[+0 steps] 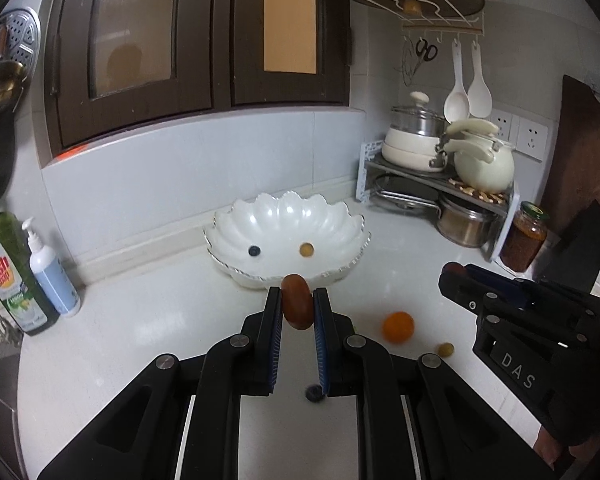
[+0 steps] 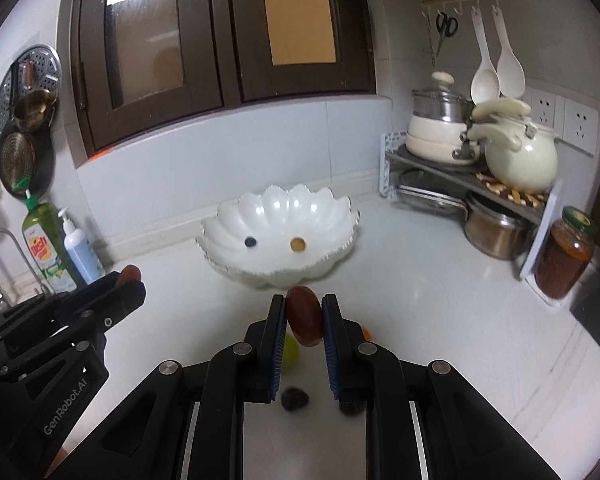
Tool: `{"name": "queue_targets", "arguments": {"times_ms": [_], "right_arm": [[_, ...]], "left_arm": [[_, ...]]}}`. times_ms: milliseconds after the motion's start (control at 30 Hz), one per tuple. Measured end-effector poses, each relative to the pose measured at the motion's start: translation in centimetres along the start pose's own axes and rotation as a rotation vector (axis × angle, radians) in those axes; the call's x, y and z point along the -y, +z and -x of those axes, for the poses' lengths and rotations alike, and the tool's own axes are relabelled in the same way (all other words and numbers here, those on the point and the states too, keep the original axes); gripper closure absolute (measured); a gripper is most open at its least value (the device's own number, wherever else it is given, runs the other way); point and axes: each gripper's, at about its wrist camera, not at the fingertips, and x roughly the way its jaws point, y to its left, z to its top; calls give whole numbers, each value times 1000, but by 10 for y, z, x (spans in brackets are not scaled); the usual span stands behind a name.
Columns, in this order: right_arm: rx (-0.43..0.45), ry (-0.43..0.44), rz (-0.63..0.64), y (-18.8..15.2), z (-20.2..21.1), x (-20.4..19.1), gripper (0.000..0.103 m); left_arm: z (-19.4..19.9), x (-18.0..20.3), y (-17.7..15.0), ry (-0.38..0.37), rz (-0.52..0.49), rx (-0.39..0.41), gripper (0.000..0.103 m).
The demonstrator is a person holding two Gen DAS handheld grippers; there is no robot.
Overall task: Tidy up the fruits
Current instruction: 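Carry the red-brown oval fruit in the left tool over the white bowl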
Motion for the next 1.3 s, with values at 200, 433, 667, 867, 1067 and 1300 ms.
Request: {"name": "queue_targets", "arguments": {"times_ms": [200, 433, 667, 867, 1067, 1300], "right_arm": [[15, 9, 9, 18, -12, -12, 84], [27, 11, 19, 40, -29, -24, 84], [38, 4, 22, 61, -44, -26, 84], [39, 1, 24, 80, -61, -25, 84], [25, -8, 32, 99, -83, -21, 84], [-3, -32, 50, 120, -109, -18, 84]], "left_arm": [[-14, -17, 18, -2, 1, 8, 87], [-27, -30, 38, 5, -14, 26, 87], [-40, -36, 59, 9, -33, 46, 87], [-57, -41, 78, 0, -37, 43, 87], [-79, -47, 95, 13, -51, 43, 87], [-108, -50, 112, 9, -74, 2, 87]]}}
